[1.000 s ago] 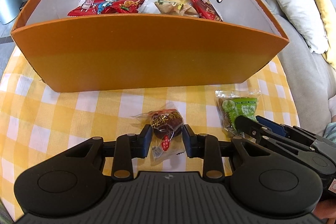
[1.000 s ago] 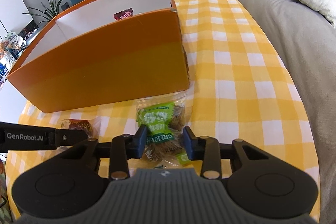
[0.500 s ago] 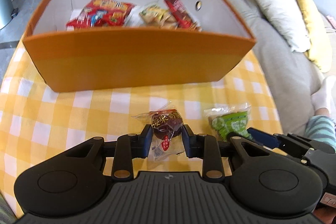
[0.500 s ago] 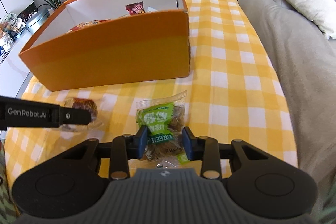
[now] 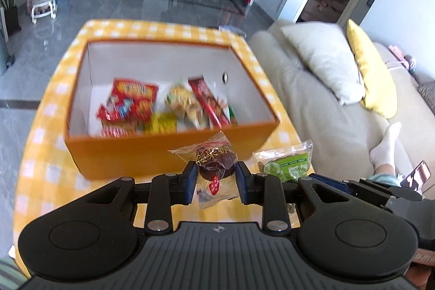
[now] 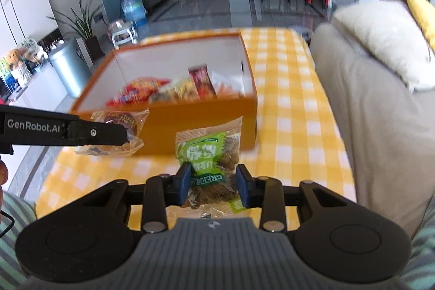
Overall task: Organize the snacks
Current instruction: 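Lift the brown sweet and green nut pack and carry both over the box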
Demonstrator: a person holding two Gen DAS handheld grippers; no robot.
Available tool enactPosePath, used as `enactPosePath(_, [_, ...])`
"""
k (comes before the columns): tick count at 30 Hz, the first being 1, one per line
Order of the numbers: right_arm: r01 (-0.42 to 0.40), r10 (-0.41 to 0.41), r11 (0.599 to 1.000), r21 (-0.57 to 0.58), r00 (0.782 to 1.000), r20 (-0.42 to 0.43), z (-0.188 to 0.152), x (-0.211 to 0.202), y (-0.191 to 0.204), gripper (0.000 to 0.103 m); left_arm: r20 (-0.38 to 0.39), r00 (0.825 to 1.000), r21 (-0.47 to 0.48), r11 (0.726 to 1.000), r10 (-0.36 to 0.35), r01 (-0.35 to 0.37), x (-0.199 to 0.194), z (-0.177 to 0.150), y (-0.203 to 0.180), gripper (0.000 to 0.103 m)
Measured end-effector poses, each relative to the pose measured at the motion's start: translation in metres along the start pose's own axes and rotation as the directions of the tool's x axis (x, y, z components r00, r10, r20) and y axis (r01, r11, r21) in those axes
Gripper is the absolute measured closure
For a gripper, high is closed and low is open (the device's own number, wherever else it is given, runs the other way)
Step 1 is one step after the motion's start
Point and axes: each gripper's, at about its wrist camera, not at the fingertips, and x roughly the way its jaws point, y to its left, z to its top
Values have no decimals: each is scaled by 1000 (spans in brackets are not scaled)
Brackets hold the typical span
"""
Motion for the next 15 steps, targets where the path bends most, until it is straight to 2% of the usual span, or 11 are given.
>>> enactPosePath(4, [-21,22,1000,-16,998,51,28,-7,6,70,51,998,15,1000,25,-26,-11,23,9,69])
enactPosePath(10, [-30,42,994,-102,992,117,71,-5,25,70,91,994,34,997,67,-70,-12,62,24,69])
enactPosePath(15, [-38,57,987,-157,991,122,101,13,40,70,71,994,35,996,85,-88,2,85,41,69])
